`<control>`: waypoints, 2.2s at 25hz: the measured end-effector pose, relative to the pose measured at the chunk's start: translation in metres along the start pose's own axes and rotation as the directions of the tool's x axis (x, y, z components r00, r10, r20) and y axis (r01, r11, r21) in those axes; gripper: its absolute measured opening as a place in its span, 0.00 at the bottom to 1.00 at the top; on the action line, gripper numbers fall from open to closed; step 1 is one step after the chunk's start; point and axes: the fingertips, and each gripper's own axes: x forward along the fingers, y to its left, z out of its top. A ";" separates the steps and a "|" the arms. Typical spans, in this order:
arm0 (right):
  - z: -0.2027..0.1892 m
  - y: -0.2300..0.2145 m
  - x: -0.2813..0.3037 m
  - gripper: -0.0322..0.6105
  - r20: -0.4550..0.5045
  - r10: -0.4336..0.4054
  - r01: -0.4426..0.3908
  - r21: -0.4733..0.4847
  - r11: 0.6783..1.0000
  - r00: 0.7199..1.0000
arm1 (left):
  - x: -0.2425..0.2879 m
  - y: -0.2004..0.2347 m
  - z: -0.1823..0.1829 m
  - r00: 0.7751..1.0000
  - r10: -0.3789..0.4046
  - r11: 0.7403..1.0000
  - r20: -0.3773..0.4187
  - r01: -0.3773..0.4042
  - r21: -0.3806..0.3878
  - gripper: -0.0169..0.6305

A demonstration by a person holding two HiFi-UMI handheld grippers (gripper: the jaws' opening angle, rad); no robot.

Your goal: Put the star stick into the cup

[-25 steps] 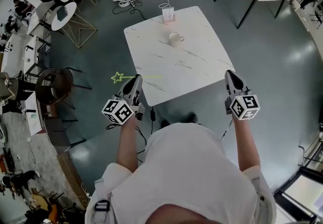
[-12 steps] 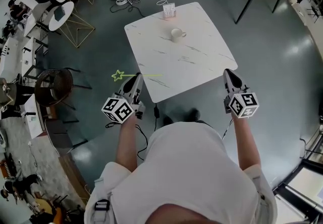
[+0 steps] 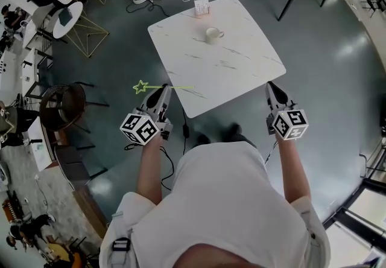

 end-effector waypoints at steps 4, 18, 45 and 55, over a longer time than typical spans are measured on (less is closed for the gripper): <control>-0.008 0.004 0.001 0.09 -0.007 -0.014 0.014 0.004 1.000 1.000 | -0.001 0.010 -0.001 1.000 -0.002 1.000 -0.007 0.002 -0.007 0.06; 0.001 -0.024 0.044 0.09 -0.018 0.045 -0.046 -0.001 0.999 0.999 | 0.031 0.020 -0.001 0.999 0.048 0.999 -0.002 -0.048 -0.011 0.06; 0.010 -0.128 0.248 0.09 -0.117 0.296 -0.287 0.087 0.954 0.948 | 0.213 0.070 0.025 0.972 0.232 0.972 -0.033 -0.231 0.034 0.06; -0.006 -0.157 0.283 0.09 -0.160 0.307 -0.284 0.153 0.947 0.938 | 0.276 0.095 0.025 0.967 0.242 0.969 -0.085 -0.236 0.072 0.06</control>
